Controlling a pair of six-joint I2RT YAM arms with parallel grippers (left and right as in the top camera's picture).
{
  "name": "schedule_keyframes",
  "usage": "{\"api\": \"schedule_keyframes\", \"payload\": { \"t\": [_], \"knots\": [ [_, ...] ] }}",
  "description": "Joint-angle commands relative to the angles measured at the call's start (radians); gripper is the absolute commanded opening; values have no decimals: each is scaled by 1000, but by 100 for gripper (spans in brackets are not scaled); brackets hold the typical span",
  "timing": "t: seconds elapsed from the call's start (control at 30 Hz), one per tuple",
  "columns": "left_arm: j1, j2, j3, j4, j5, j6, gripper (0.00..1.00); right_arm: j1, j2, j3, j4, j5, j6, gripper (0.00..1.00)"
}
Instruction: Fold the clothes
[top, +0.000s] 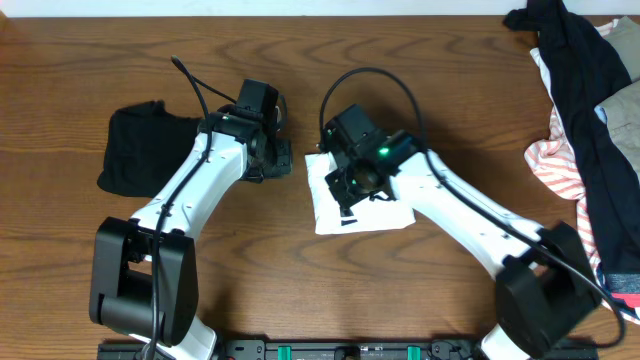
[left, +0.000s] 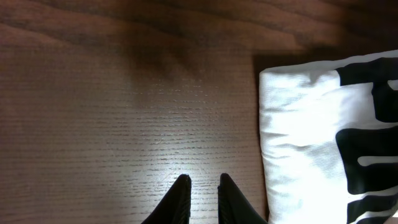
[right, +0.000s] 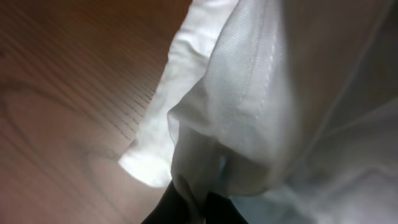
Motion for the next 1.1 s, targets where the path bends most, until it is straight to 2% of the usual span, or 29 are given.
{"api": "schedule_keyframes", "payload": {
  "t": [0.0,0.23,0.5,0.6,0.77,0.97,1.07],
  "knots": [
    [5,-1,-4,-5,-9,13,17,25,35,17,9,2,18,4],
    [5,-1,-4,-4,-9,13,17,48,40,17,51,-6,18,5],
    [5,-1,-4,2,-9,13,17,72,40,17,60,-77,-29,15],
    [5,-1,-4,6,-9,13,17,79,40,17,63,-124,-61,26],
    [5,-1,-4,9,-9,13,17,78,40,17,63,-133,-94,26],
    [5,-2,-3,15,-9,14,17,33,13,37,48,-89,-110,28],
    [8,-20,11,17,-9,18,17,-13,-43,67,0,43,-69,28]
  ]
}}
